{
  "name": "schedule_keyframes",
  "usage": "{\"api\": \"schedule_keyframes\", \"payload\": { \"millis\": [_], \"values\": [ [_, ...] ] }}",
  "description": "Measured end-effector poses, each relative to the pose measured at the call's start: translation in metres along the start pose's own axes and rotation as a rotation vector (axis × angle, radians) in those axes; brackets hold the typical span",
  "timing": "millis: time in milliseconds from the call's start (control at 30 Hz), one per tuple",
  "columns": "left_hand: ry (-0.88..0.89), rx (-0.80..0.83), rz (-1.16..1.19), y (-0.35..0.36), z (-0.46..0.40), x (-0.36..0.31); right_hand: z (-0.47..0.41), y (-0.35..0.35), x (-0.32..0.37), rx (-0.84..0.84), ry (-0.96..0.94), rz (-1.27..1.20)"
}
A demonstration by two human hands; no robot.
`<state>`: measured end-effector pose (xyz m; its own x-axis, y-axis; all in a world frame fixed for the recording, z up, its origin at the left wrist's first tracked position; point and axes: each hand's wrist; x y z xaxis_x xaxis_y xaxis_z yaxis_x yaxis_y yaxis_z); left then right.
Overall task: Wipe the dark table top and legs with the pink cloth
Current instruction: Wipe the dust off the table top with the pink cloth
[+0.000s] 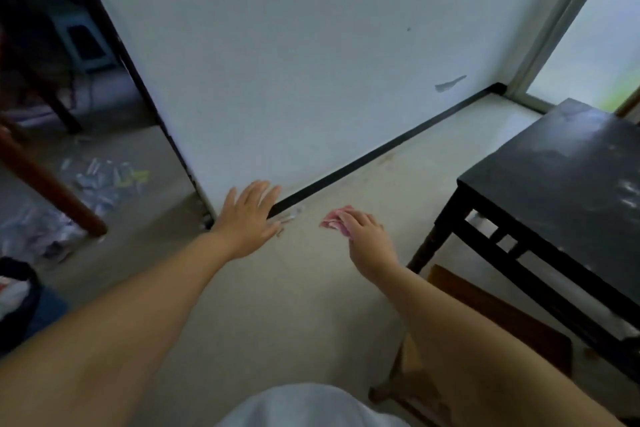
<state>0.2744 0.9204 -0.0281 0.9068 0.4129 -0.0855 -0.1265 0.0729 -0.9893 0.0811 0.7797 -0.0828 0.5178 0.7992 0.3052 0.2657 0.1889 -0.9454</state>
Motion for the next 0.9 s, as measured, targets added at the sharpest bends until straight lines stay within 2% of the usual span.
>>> {"api": "schedule_keyframes", "payload": {
  "millis": [200, 333, 467, 633, 900],
  "values": [
    [0.076, 0.057, -0.006, -0.002, -0.135, 0.029, -0.118, -0.011, -0.078, -0.039, 0.102, 0.089],
    [0.219, 0.064, -0.056, -0.016, -0.256, 0.029, -0.184, -0.019, -0.131, -0.121, 0.255, 0.132],
    [0.434, 0.074, -0.094, -0.043, -0.376, 0.001, -0.219, -0.036, -0.18, -0.182, 0.454, 0.115],
    [0.682, 0.096, -0.125, -0.053, -0.505, -0.078, -0.223, -0.059, -0.25, -0.265, 0.714, 0.142],
    [1.096, 0.161, -0.133, -0.036, -0.639, -0.281, -0.207, -0.098, -0.397, -0.324, 1.09, 0.22]
  ]
}}
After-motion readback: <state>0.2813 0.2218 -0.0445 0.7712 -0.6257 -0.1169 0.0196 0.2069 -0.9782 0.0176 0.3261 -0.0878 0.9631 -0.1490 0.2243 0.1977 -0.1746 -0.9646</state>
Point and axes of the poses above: each hand's wrist, its own z-axis away from the middle knuckle, its own y-axis out of the palm, x = y × z, and after that the axes turned 6 degrees about z, right-handed
